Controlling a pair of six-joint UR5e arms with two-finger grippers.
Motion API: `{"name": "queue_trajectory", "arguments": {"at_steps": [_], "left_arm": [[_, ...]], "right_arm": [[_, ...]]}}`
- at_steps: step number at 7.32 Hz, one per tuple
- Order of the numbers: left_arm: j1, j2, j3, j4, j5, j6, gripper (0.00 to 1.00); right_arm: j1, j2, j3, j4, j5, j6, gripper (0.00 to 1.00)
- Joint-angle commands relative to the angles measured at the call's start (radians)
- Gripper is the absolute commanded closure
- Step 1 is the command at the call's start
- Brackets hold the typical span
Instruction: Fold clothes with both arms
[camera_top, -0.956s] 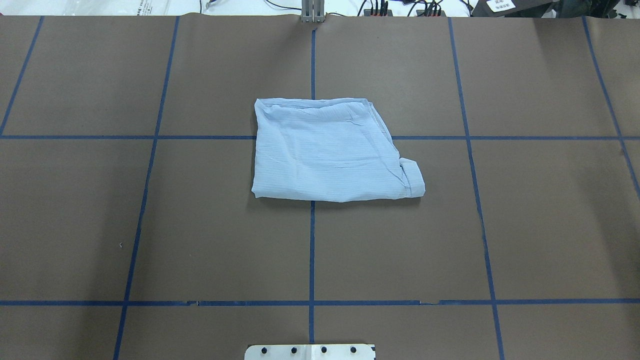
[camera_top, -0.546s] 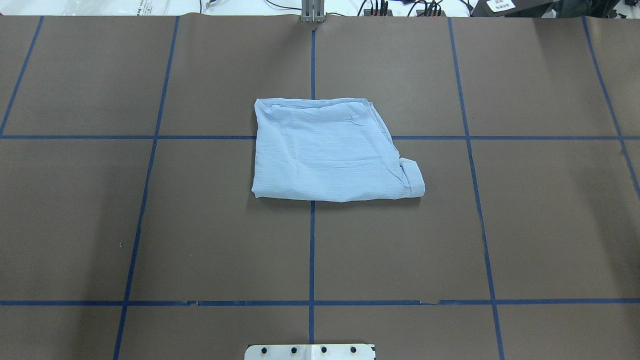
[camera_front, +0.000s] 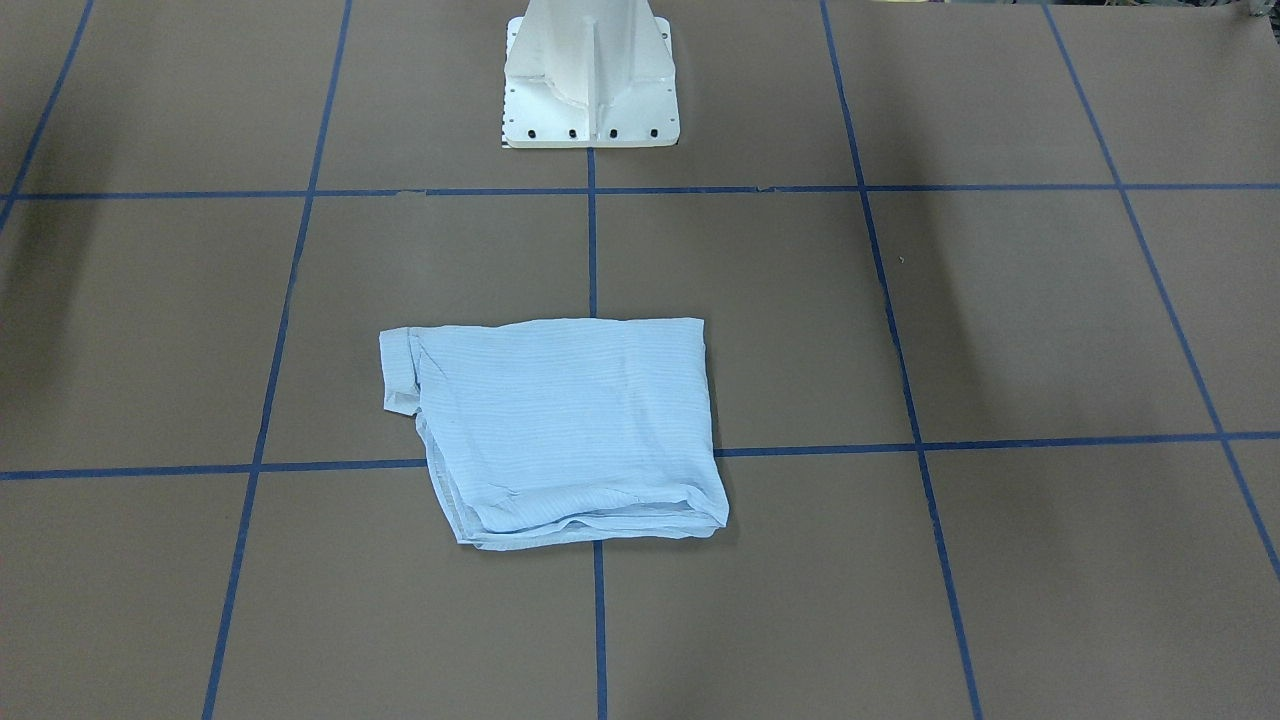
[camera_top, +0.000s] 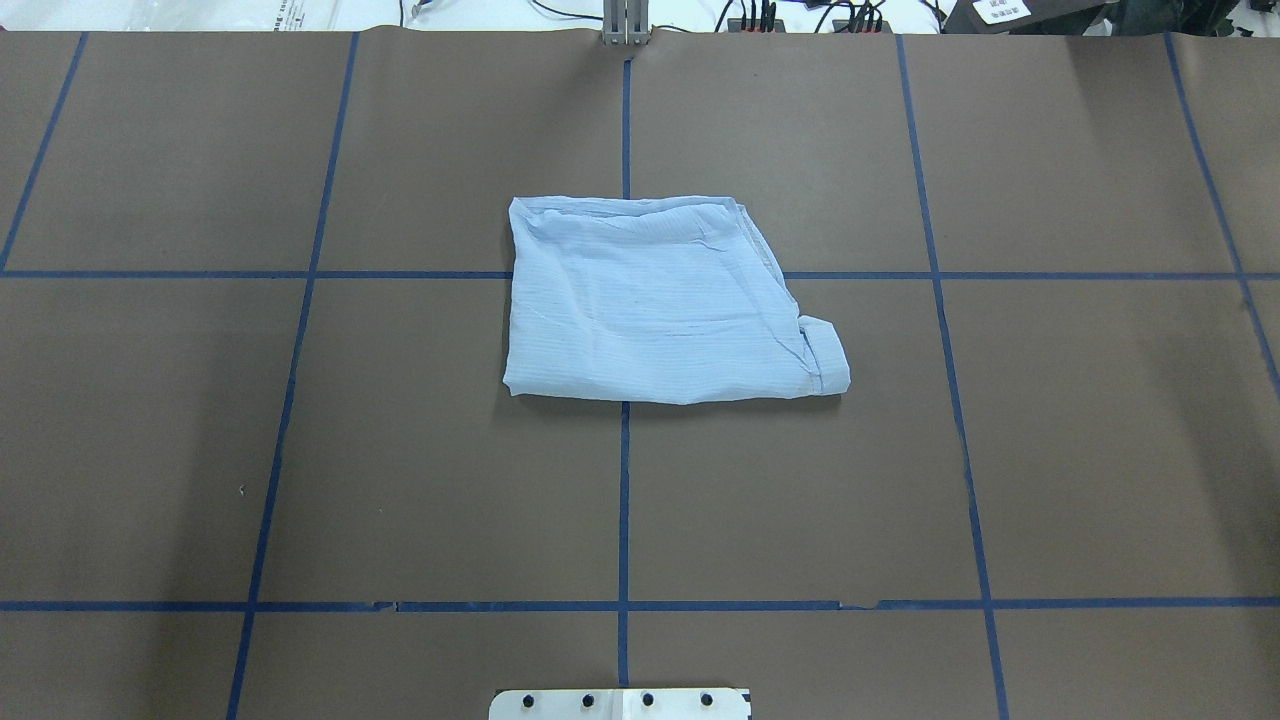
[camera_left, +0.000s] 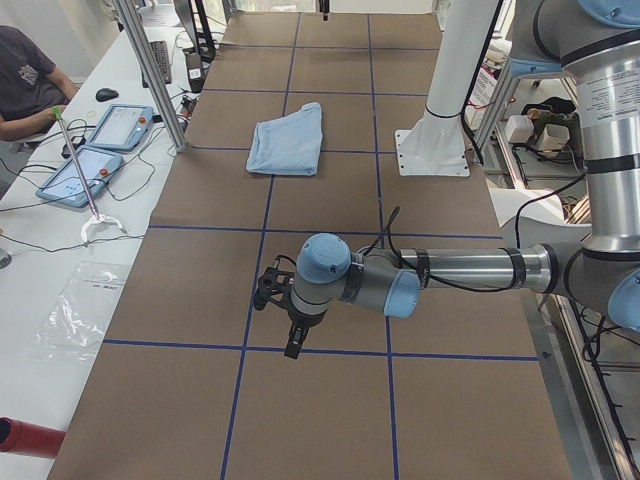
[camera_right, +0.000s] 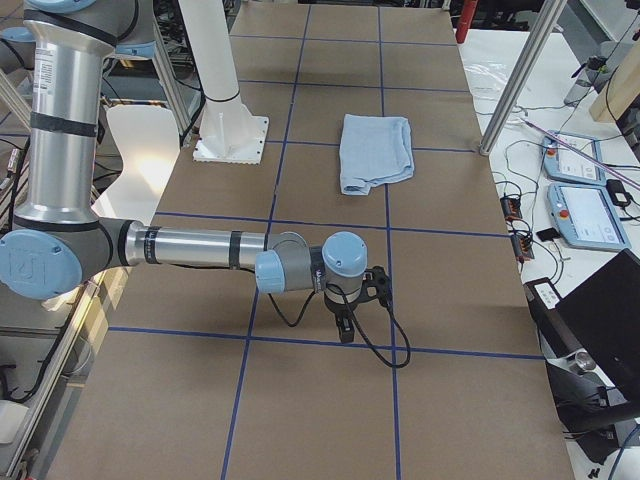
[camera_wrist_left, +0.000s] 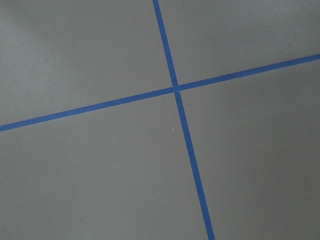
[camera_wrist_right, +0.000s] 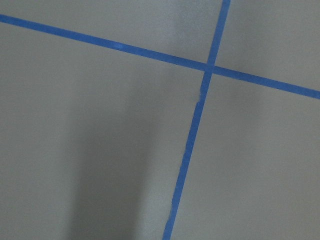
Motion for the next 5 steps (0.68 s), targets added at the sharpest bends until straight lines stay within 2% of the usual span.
{"name": "queue_trajectory", "arguments": {"at_steps": [1,5], "left_arm": [[0.002,-0.007,0.029,-0.018,-0.002,0.004,0.0],[0.003,-0.009,0.002,-0.017,-0.001,-0.005,0.0]], "right_arm": [[0.0,0.0,0.0,-0.003,0.007,0.0,0.0],[0.001,0.005,0.003,-0.001,0.009,-0.001,0.0]]}}
